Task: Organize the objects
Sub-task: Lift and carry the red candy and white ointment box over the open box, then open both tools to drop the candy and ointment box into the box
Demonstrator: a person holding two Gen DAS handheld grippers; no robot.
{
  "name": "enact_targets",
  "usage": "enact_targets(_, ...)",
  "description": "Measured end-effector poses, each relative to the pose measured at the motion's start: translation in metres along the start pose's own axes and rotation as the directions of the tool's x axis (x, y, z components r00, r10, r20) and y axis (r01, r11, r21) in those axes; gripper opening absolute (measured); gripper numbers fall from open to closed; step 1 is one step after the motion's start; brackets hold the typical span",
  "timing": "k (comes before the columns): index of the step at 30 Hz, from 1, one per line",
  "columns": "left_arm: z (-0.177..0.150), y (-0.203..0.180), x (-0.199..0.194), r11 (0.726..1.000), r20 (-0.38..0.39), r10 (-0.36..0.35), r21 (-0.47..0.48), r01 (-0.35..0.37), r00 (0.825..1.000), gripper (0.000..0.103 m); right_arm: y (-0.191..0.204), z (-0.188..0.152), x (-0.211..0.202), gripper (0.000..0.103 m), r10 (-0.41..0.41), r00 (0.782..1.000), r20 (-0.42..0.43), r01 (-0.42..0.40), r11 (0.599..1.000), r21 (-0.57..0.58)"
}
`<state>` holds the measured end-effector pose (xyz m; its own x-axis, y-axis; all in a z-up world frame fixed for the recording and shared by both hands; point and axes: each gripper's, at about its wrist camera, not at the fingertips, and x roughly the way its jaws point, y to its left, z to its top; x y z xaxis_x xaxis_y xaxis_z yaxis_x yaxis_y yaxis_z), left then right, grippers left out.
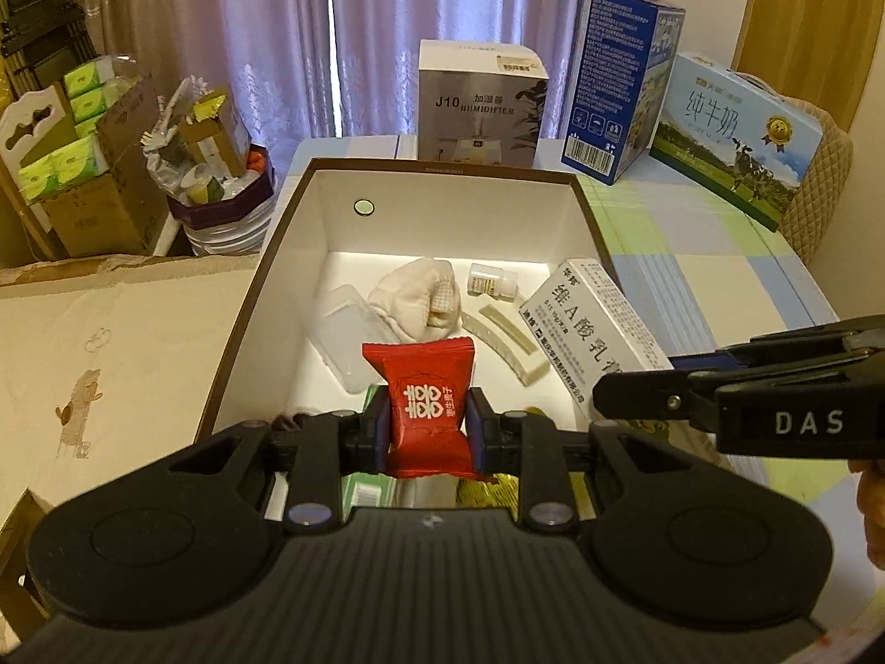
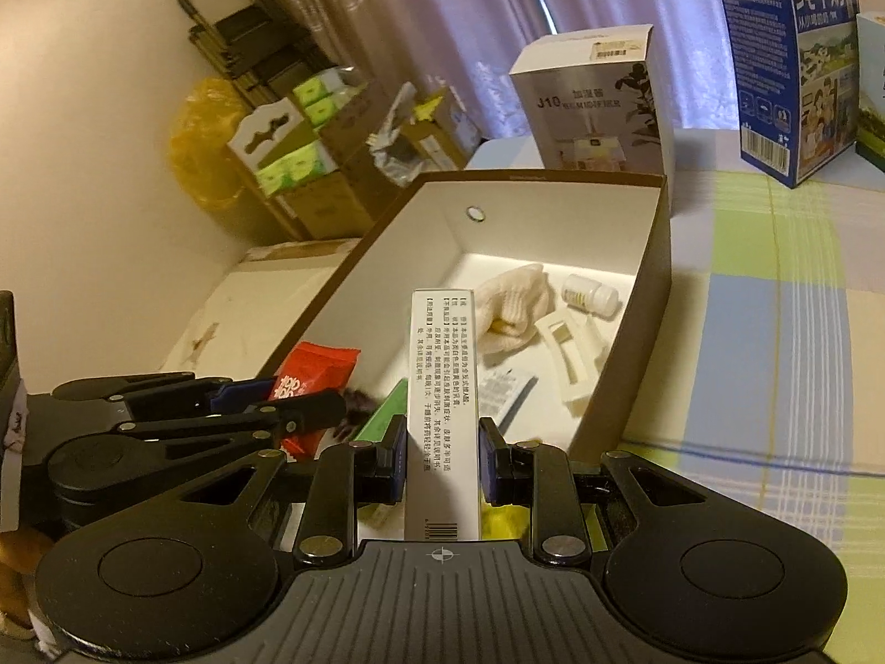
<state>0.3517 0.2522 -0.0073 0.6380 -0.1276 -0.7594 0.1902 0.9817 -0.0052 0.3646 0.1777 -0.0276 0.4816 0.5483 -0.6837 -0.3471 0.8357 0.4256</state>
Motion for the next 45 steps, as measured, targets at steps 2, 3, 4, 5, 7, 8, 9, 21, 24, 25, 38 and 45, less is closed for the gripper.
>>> enact_targets(2, 0.005, 0.004, 0.01, 1.0, -0.007, -0.003, 0.008, 0.003, 1.0, 0.023, -0.001, 0.006, 0.009, 0.022, -0.018, 1.0, -0.001, 0.018, 1.0, 0.009)
enact_targets(3, 0.008, 0.005, 0.015, 1.0, -0.012, -0.004, 0.011, 0.004, 1.0, 0.023, -0.001, 0.009, 0.014, 0.022, -0.028, 1.0, -0.001, 0.028, 1.0, 0.01)
enact_targets(4, 0.01, 0.007, 0.019, 1.0, -0.017, -0.005, 0.013, 0.005, 1.0, 0.023, -0.001, 0.013, 0.018, 0.022, -0.039, 0.999, -0.001, 0.039, 0.999, 0.009)
enact_targets(5, 0.013, 0.009, 0.024, 1.0, -0.022, -0.01, 0.016, 0.01, 1.0, 0.023, -0.002, 0.016, 0.023, 0.022, -0.05, 0.999, -0.002, 0.05, 0.999, 0.009)
enact_targets(7, 0.017, 0.012, 0.033, 1.0, -0.029, -0.017, 0.015, 0.017, 0.999, 0.023, -0.002, 0.021, 0.031, 0.022, -0.066, 0.998, -0.006, 0.066, 0.998, 0.015)
enact_targets(8, 0.019, 0.014, 0.037, 1.0, -0.033, -0.021, 0.017, 0.021, 0.999, 0.023, -0.003, 0.023, 0.036, 0.022, -0.074, 0.997, -0.009, 0.074, 0.997, 0.018)
enact_targets(9, 0.02, 0.015, 0.041, 1.0, -0.036, -0.024, 0.02, 0.024, 0.999, 0.023, -0.004, 0.025, 0.04, 0.022, -0.082, 0.997, -0.011, 0.083, 0.996, 0.019)
enact_targets(21, 0.034, 0.03, 0.074, 0.999, -0.067, -0.043, 0.03, 0.045, 0.997, 0.023, -0.015, 0.041, 0.076, 0.022, -0.141, 0.99, -0.033, 0.142, 0.988, 0.055)
enact_targets(24, 0.036, 0.034, 0.078, 0.998, -0.069, -0.047, 0.029, 0.049, 0.996, 0.023, -0.019, 0.046, 0.083, 0.023, -0.149, 0.989, -0.014, 0.149, 0.986, 0.074)
enact_targets(25, 0.036, 0.034, 0.08, 0.998, -0.07, -0.049, 0.027, 0.051, 0.996, 0.023, -0.02, 0.048, 0.086, 0.023, -0.154, 0.988, -0.01, 0.155, 0.985, 0.08)
enact_targets(38, 0.036, 0.037, 0.087, 0.998, -0.077, -0.059, 0.03, 0.062, 0.995, 0.023, -0.018, 0.05, 0.08, 0.035, -0.198, 0.98, -0.004, 0.198, 0.98, 0.007)
enact_targets(45, 0.042, 0.032, 0.084, 0.995, -0.028, -0.094, 0.04, 0.095, 0.995, 0.037, -0.014, 0.048, 0.074, 0.037, -0.243, 0.97, 0.007, 0.243, 0.97, -0.025)
